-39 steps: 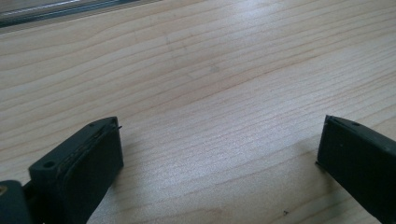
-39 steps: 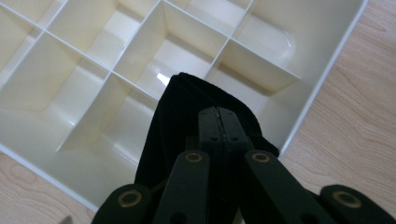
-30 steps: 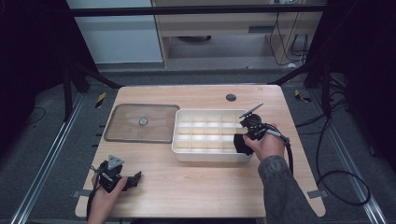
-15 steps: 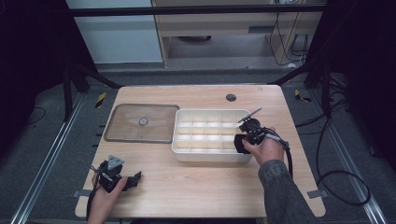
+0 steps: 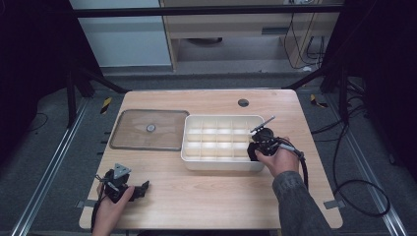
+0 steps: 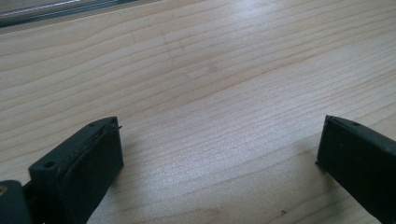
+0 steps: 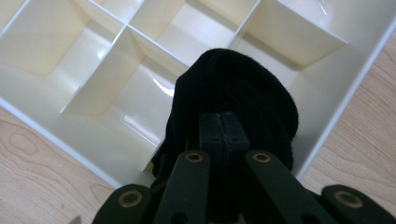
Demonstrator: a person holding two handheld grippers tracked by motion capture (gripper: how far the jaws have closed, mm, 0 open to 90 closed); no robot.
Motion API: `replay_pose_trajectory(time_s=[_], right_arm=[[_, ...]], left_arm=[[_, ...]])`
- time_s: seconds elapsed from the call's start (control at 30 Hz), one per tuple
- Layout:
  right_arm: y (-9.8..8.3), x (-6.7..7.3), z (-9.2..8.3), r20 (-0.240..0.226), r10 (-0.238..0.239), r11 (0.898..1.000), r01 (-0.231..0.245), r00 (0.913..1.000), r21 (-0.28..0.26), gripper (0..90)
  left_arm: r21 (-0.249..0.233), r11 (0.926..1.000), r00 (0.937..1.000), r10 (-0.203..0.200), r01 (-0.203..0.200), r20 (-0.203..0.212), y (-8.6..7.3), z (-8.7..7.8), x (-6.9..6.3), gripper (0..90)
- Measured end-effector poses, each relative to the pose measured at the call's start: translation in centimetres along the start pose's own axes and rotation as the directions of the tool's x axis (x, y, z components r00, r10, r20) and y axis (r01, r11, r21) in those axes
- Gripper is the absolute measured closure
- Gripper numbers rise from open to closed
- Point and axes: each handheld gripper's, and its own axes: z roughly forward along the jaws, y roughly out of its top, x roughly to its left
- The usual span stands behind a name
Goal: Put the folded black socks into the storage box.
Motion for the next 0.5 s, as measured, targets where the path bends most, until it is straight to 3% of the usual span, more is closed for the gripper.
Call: replay_pose_trajectory(time_s=[0.5], right_arm=[[-0.13, -0.08, 0.01, -0.005, 0.01, 1.0, -0.01, 0.9999, -0.008, 90.0]], left_arm=[[-0.001, 1.0, 1.0, 0.0, 0.0, 0.001, -0.01, 0.01, -0.07, 0.0]])
